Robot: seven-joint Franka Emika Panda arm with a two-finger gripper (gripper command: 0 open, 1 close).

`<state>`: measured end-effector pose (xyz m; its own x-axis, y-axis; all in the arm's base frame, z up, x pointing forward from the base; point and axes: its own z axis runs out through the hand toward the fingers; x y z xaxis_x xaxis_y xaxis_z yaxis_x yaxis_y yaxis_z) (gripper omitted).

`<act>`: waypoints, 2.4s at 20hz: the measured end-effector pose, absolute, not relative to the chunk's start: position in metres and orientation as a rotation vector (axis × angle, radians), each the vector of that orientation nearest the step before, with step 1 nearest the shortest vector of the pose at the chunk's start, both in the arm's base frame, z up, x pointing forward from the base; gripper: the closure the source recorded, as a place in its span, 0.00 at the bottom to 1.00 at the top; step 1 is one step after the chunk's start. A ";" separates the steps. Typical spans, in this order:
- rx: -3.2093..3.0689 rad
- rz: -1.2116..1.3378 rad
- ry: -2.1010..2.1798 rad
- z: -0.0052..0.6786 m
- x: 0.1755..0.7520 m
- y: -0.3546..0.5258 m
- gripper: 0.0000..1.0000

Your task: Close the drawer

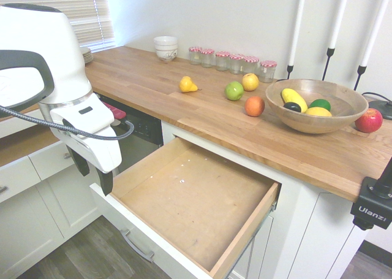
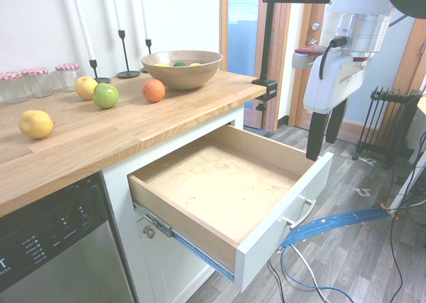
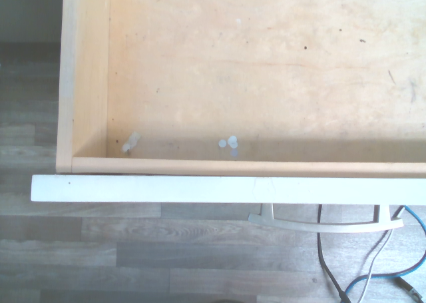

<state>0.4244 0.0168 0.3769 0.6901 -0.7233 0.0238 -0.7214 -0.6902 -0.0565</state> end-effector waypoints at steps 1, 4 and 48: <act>-2.849 -0.068 1.218 0.377 0.424 0.017 0.00; -2.851 -0.067 1.216 0.376 0.424 0.017 0.00; -2.865 -0.054 1.185 0.137 0.377 -0.041 0.00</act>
<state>0.3773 -0.0409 0.1374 0.7073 -0.7068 0.0169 -0.7053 -0.7071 -0.0509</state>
